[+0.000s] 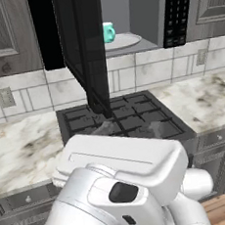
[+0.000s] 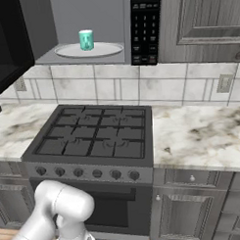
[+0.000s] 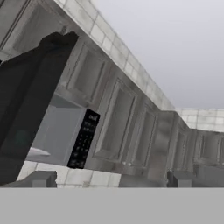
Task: Pick the mug from the counter and place it inside the microwave. Then close the microwave.
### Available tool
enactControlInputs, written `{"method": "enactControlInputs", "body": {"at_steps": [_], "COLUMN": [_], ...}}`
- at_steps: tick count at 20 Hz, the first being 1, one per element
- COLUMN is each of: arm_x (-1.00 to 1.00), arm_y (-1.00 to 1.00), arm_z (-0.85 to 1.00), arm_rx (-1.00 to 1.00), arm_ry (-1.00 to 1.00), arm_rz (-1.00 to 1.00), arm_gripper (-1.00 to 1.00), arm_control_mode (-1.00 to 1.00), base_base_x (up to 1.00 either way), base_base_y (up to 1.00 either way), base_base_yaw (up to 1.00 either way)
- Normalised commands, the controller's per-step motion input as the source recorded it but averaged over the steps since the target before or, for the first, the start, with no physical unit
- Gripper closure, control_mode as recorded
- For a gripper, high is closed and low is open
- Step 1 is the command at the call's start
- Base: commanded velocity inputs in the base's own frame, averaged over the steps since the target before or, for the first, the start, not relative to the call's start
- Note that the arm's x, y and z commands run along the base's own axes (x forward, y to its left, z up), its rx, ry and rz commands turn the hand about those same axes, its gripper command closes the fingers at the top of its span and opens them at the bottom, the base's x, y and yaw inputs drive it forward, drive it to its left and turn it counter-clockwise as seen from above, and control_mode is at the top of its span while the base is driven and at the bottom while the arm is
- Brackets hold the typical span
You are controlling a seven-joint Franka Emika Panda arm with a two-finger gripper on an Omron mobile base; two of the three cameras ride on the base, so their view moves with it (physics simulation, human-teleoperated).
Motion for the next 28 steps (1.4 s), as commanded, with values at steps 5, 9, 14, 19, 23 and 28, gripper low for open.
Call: {"method": "enactControlInputs", "body": {"at_steps": [5, 9, 14, 19, 23, 28], "arm_x": [0.47, 0.56, 0.49, 0.39, 0.43, 0.48], "arm_y": [0.32, 0.23, 0.23, 0.2, 0.25, 0.32], "arm_z": [-0.14, -0.18, -0.06, -0.01, -0.14, -0.23], "arm_rx": [-0.12, -0.01, 0.0, 0.02, 0.02, 0.03], "arm_ry": [0.03, 0.0, 0.0, 0.0, -0.01, -0.04], "arm_rz": [-0.16, -0.06, 0.0, 0.0, 0.0, 0.0], "arm_gripper": [-1.0, -1.0, -1.0, -1.0, -1.0, -1.0], "arm_control_mode": [-1.0, -1.0, -1.0, -1.0, -1.0, -1.0], "base_base_x": [0.0, 0.0, 0.0, 0.0, 0.0, 0.0], "base_base_y": [0.0, 0.0, 0.0, 0.0, 0.0, 0.0], "base_base_yaw": [0.0, 0.0, 0.0, 0.0, 0.0, 0.0]}}
